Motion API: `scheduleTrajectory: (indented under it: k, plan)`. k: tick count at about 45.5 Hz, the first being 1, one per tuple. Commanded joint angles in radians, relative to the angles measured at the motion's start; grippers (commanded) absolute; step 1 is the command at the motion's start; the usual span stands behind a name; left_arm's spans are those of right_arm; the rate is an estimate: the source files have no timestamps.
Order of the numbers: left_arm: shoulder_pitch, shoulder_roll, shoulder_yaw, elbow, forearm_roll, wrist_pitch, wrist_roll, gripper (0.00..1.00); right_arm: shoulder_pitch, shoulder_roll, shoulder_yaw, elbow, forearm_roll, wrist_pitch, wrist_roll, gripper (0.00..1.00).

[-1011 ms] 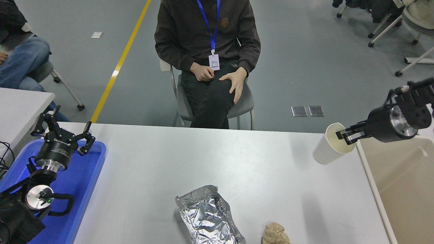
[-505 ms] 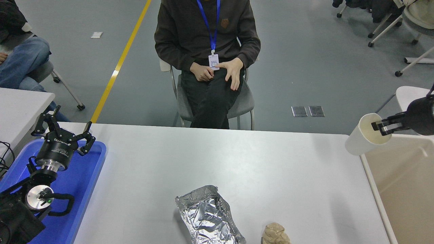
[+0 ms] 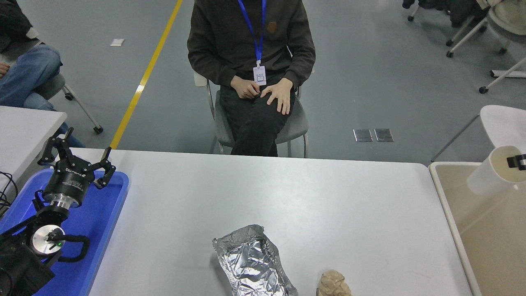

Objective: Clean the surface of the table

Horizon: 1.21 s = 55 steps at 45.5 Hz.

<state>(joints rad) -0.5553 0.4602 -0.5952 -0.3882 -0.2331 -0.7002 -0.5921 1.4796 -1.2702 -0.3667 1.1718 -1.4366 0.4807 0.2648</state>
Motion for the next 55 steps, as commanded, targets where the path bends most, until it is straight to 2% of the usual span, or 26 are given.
scheduleTrajectory:
  k: [1, 12, 26, 35, 48, 55]
  plan:
    - [0.000, 0.000, 0.000, 0.000, 0.000, 0.001, 0.000, 1.00, -0.119, 0.000, 0.006, -0.152, -0.001, -0.074, 0.077, 0.00]
    - [0.000, 0.000, 0.000, 0.000, 0.000, 0.001, 0.000, 1.00, -0.268, 0.006, 0.003, -0.236, 0.004, -0.211, 0.143, 0.00]
    - [0.000, 0.000, 0.000, 0.000, 0.000, 0.001, 0.000, 1.00, -0.449, 0.181, 0.006, -0.483, 0.145, -0.366, 0.132, 0.00]
    - [0.000, 0.000, -0.002, 0.000, 0.000, 0.001, 0.000, 1.00, -0.579, 0.354, 0.005, -0.702, 0.229, -0.447, 0.125, 0.00]
    - [0.000, 0.000, 0.000, 0.000, 0.000, 0.001, 0.000, 1.00, -0.703, 0.472, -0.006, -0.963, 0.297, -0.455, 0.136, 0.00]
    - [0.000, 0.000, 0.000, 0.000, 0.000, 0.001, 0.000, 1.00, -0.748, 0.548, -0.008, -1.024, 0.346, -0.459, 0.136, 0.00]
